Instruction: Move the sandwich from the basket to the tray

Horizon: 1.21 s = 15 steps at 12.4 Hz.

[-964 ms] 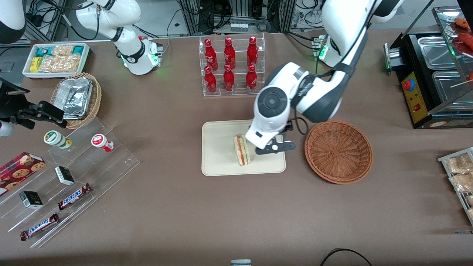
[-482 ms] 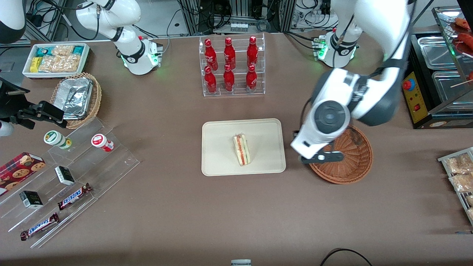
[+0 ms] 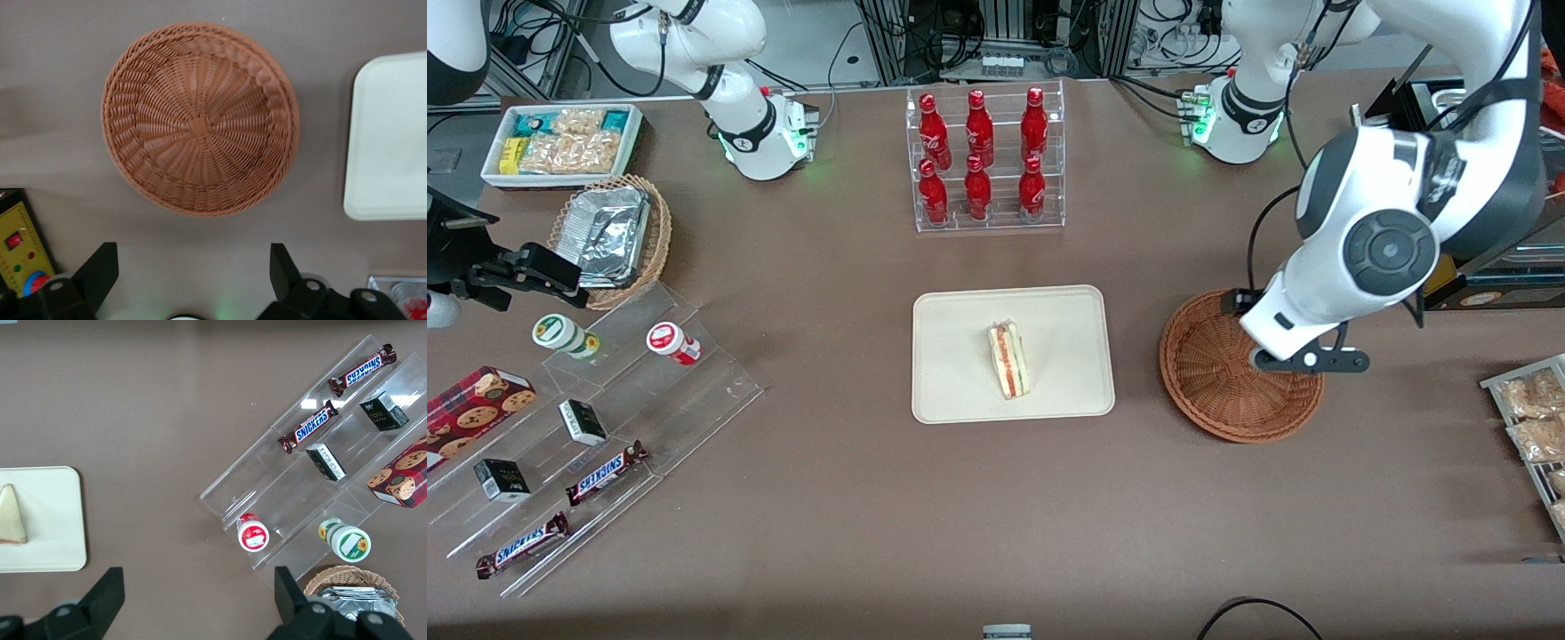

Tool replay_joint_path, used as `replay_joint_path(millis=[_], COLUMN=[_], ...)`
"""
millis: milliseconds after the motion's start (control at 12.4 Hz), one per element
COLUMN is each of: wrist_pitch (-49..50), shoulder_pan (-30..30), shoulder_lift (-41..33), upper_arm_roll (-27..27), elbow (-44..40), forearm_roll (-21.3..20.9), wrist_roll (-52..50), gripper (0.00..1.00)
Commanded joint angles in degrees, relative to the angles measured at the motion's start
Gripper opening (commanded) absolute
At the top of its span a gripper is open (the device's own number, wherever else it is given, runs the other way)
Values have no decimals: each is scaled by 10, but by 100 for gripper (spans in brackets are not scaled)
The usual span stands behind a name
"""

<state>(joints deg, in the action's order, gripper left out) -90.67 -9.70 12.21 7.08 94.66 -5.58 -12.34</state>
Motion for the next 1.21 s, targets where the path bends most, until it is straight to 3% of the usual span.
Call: replay_joint_path(millis=[0,562,1125], wrist_pitch=[26,129,150], shoulder_pan=[31,141,173], shoulder_lift=[-66,-150,-175], upper_arm_roll=[6,8,-22], elbow=[44,20,-13], forearm_roll=[4,26,26], wrist_roll=[76,169,170], gripper=[100,100,100])
